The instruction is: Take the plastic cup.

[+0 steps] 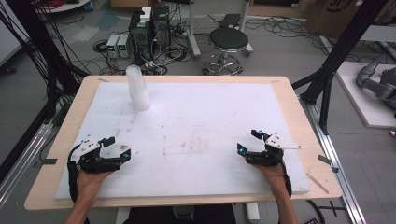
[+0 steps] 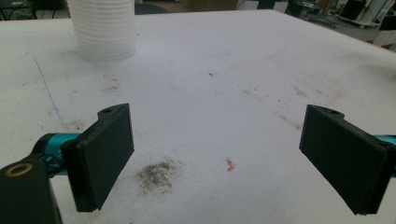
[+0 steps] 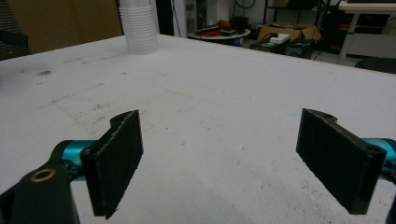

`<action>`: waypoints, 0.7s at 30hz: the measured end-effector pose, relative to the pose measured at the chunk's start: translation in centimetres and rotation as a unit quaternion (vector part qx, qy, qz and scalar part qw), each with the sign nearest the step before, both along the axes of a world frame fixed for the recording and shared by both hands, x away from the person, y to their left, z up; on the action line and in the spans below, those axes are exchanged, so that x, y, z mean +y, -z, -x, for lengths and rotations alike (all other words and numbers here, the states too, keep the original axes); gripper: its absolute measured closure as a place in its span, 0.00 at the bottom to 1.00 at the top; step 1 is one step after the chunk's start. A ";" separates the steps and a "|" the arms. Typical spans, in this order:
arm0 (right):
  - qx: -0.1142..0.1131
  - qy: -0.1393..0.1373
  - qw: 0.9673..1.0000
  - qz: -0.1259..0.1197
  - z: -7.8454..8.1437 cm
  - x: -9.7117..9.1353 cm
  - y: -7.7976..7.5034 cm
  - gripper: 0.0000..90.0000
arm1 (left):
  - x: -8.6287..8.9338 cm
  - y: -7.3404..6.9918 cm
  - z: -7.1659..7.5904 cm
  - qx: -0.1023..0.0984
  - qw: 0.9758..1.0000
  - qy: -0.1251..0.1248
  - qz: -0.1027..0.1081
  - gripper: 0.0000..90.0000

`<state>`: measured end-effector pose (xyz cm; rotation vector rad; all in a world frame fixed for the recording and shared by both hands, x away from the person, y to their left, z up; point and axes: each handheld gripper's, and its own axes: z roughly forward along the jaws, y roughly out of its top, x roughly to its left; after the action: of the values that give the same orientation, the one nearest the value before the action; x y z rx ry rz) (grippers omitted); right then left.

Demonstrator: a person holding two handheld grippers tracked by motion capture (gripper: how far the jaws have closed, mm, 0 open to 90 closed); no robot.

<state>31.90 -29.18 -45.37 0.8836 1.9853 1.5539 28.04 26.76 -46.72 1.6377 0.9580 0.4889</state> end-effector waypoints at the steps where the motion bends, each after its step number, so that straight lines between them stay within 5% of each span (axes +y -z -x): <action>1: 0.000 -0.001 1.000 0.000 0.0 0.0 0.0 0.16 | 0.0 -0.1 -0.1 0.000 1.000 0.002 -0.001 0.11; 5: 0.004 0.000 1.000 -0.001 -0.1 0.0 0.0 0.16 | 0.5 -0.9 -0.4 -0.005 1.000 0.012 0.014 0.11; 21: 0.009 -0.002 1.000 0.001 -0.2 0.0 0.0 0.16 | 2.0 -4.7 -3.4 -0.028 0.999 0.033 0.010 0.11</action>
<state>32.13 -29.16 -45.36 0.8966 2.0010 1.5521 31.40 28.73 -42.01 1.6229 0.8628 0.4764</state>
